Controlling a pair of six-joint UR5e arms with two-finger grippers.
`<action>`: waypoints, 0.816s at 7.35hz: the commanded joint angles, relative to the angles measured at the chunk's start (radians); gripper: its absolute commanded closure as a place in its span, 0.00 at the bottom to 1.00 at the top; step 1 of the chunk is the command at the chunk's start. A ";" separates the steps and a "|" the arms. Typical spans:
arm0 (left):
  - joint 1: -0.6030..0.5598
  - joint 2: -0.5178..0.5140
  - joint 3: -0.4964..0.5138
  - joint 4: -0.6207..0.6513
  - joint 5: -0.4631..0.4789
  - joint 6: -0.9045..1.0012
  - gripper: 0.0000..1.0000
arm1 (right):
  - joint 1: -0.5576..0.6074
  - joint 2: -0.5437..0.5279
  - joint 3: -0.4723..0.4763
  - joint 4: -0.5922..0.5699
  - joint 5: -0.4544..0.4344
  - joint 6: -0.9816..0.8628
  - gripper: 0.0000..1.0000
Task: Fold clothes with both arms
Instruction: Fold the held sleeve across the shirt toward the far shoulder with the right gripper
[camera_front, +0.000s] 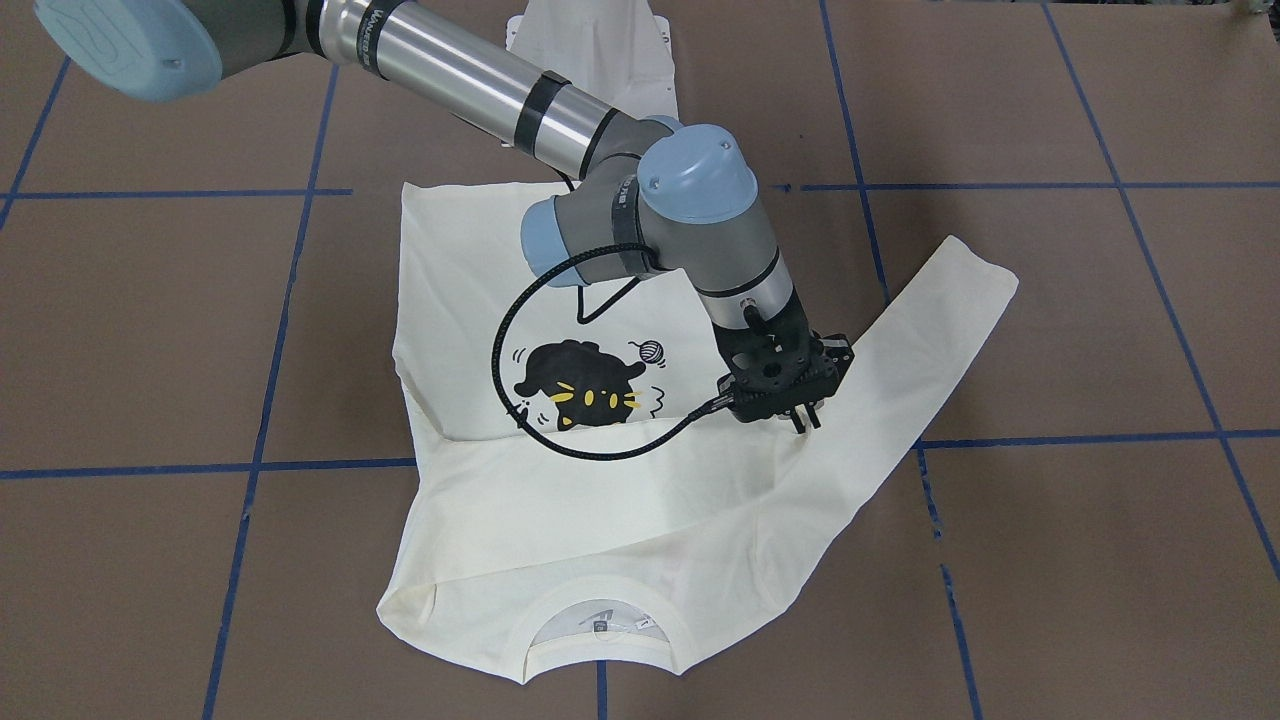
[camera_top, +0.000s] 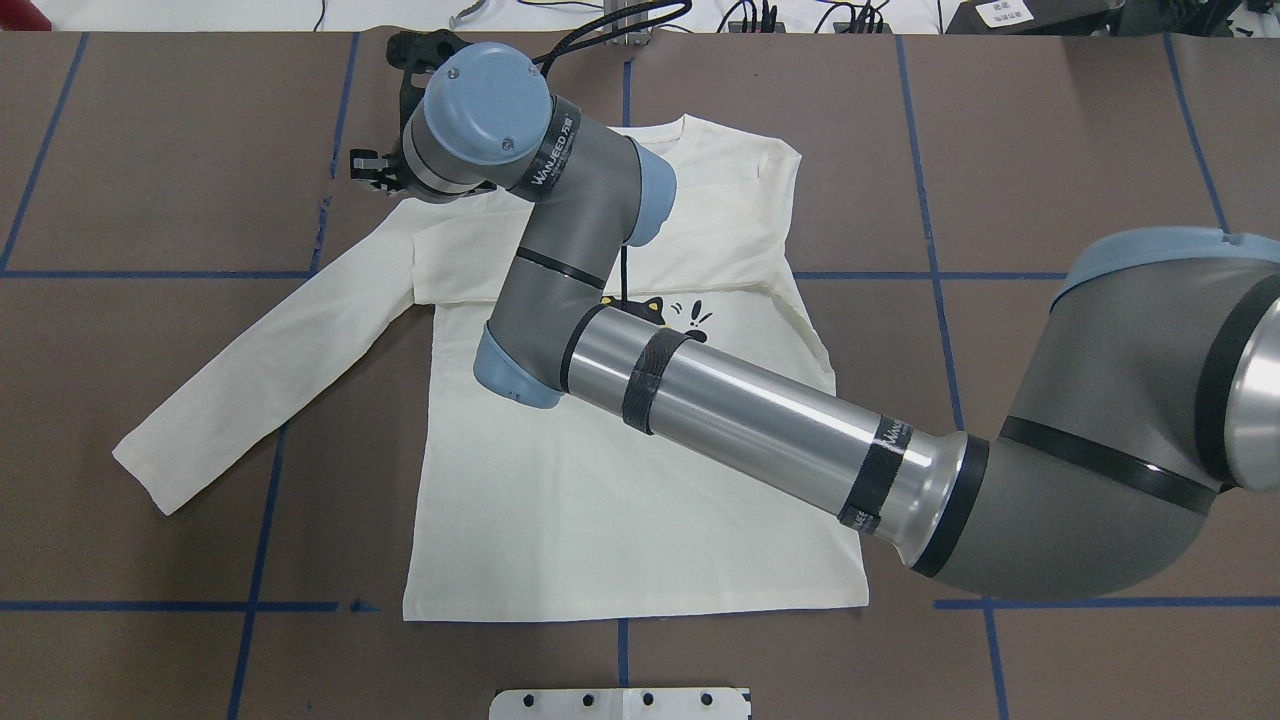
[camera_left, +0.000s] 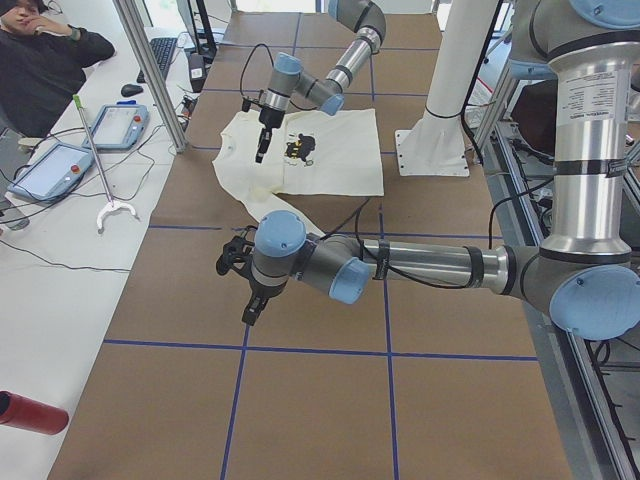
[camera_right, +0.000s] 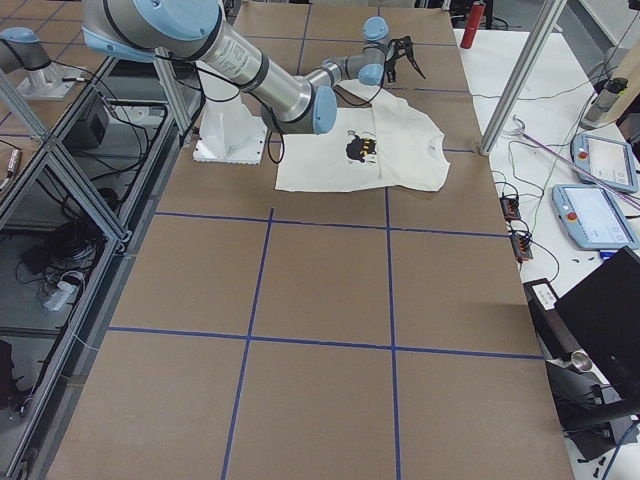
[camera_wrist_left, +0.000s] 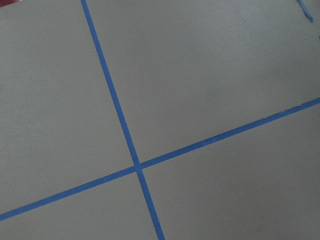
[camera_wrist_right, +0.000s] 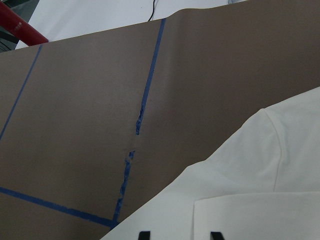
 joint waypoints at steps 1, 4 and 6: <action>0.006 -0.003 0.000 0.002 0.005 -0.003 0.00 | -0.004 0.002 0.003 -0.022 0.001 0.031 0.00; 0.238 0.005 -0.041 -0.247 0.147 -0.598 0.00 | 0.062 -0.034 0.283 -0.568 0.186 0.018 0.00; 0.487 0.043 -0.142 -0.338 0.317 -1.031 0.00 | 0.143 -0.207 0.548 -0.840 0.239 -0.161 0.00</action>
